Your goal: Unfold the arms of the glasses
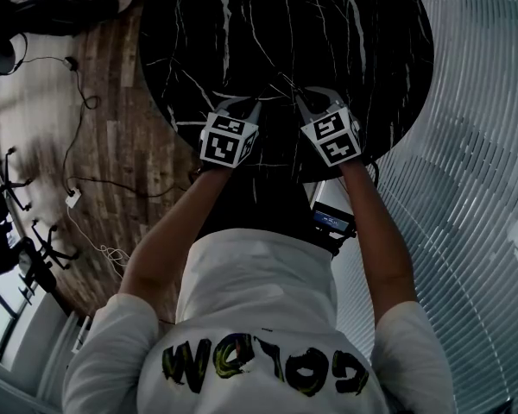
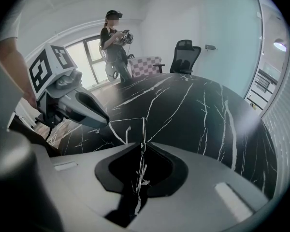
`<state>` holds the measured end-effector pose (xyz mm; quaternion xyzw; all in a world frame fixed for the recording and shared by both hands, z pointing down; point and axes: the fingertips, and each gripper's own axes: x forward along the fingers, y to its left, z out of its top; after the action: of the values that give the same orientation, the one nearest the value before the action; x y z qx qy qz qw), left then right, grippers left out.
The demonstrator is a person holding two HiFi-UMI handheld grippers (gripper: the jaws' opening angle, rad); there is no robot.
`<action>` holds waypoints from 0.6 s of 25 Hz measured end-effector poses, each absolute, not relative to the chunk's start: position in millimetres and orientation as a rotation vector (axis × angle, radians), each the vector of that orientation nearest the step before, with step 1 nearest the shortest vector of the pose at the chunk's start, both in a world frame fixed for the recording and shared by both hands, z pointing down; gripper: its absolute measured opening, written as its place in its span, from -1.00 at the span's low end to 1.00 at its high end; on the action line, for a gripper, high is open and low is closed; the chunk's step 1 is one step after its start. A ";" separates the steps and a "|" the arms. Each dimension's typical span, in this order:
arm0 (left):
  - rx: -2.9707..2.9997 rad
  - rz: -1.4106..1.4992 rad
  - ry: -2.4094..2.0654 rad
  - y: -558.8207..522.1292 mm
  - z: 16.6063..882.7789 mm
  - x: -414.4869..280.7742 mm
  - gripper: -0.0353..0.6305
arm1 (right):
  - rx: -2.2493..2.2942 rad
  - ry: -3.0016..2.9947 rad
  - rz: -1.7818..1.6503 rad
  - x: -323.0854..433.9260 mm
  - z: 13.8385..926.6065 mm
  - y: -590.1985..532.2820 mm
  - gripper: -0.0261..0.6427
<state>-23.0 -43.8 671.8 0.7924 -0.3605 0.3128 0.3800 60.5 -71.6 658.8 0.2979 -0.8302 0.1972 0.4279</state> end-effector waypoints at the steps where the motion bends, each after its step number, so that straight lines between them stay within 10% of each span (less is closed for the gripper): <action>1: 2.024 0.802 -0.923 -44.7 672.1 -24.7 -0.79 | 0.744 -2.074 0.490 60.7 658.9 -71.3 -0.83; 15: 2.046 0.823 -0.905 -52.4 673.6 -32.8 -0.79 | 0.738 -2.071 0.481 60.5 660.0 -70.1 -0.82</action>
<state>-32.8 -52.4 673.6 0.7975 -0.3527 0.3207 0.3698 60.5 -70.1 660.0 0.2957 -0.8305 0.1929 0.4309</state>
